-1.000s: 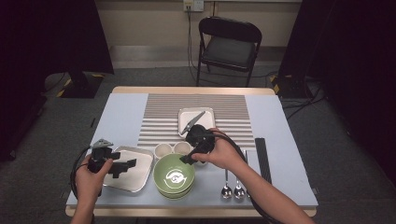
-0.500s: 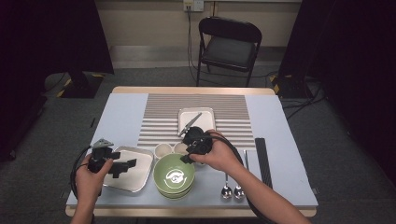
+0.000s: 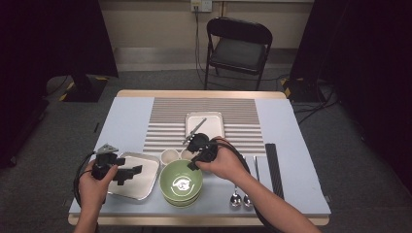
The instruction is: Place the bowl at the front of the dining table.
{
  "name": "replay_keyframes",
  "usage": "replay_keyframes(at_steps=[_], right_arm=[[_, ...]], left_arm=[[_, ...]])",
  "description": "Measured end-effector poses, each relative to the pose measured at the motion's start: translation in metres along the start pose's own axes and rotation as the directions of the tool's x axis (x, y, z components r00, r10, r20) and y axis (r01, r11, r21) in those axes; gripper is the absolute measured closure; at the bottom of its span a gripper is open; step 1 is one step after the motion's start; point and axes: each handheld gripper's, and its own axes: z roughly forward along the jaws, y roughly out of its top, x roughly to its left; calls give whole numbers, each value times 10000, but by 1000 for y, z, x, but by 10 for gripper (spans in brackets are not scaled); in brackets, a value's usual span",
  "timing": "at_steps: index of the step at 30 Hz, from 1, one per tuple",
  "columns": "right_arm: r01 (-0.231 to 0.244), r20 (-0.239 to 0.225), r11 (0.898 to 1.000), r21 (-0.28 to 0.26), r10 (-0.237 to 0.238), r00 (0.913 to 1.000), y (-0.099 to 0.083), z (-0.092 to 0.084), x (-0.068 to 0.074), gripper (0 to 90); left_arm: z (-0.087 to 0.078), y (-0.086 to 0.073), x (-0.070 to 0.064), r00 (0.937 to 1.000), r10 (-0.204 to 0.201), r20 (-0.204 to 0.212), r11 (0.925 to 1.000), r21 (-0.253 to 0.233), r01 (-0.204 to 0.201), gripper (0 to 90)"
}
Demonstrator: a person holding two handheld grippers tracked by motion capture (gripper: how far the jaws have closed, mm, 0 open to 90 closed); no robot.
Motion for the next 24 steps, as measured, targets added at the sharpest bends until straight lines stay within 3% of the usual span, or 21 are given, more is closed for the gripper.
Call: replay_keyframes(at_steps=[12,24], right_arm=[[103,90,9997,217,-105,9999,3,2,5,837],[-365,15,9990,272,365,9993,3,2,4,855]], left_arm=[[1,0,0,10000,59,3,10000,21,-59,171],[2,0,-1,10000,91,26,9999,44,-91,171]])
